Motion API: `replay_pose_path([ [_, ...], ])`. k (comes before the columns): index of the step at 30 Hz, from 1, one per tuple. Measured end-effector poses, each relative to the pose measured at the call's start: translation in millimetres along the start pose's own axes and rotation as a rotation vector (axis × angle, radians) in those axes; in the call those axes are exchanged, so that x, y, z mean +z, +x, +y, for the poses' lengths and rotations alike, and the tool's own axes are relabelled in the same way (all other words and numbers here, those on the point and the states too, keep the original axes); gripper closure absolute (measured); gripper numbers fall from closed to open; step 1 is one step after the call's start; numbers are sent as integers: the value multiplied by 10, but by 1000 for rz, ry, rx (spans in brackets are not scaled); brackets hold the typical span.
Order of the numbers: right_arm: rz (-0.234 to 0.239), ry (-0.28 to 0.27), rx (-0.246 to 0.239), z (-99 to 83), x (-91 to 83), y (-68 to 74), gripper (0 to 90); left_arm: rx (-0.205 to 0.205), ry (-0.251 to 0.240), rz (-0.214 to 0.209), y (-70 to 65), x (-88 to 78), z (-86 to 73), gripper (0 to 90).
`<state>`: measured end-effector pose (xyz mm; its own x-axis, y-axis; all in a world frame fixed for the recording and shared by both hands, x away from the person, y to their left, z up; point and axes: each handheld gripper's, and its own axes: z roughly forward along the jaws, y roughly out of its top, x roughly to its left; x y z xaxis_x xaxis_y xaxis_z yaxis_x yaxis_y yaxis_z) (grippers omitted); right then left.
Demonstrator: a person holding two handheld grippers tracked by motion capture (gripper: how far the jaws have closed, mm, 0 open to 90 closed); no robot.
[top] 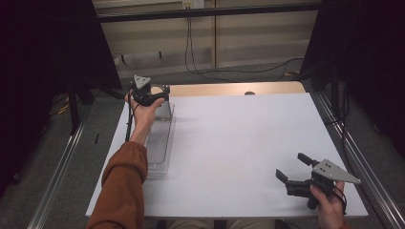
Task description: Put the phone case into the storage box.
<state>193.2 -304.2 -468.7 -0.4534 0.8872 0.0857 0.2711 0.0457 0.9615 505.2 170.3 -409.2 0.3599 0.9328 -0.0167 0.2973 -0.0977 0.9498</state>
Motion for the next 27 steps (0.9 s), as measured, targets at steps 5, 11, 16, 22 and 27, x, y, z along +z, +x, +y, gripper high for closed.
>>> replay_pose_path([
  [5,9,1,-1,-2,1,0,0,14,3,-14,5,46,17,108],
  [11,7,4,5,-6,11,-1,0,36,-2,-52,-12,87,55,110],
  [16,15,4,2,-6,11,5,0,27,-14,-37,27,96,70,69],
  [22,12,5,5,-8,12,1,0,19,-55,-45,62,78,117,43],
  [27,14,6,4,-8,14,6,0,31,-85,-53,58,39,161,27],
])
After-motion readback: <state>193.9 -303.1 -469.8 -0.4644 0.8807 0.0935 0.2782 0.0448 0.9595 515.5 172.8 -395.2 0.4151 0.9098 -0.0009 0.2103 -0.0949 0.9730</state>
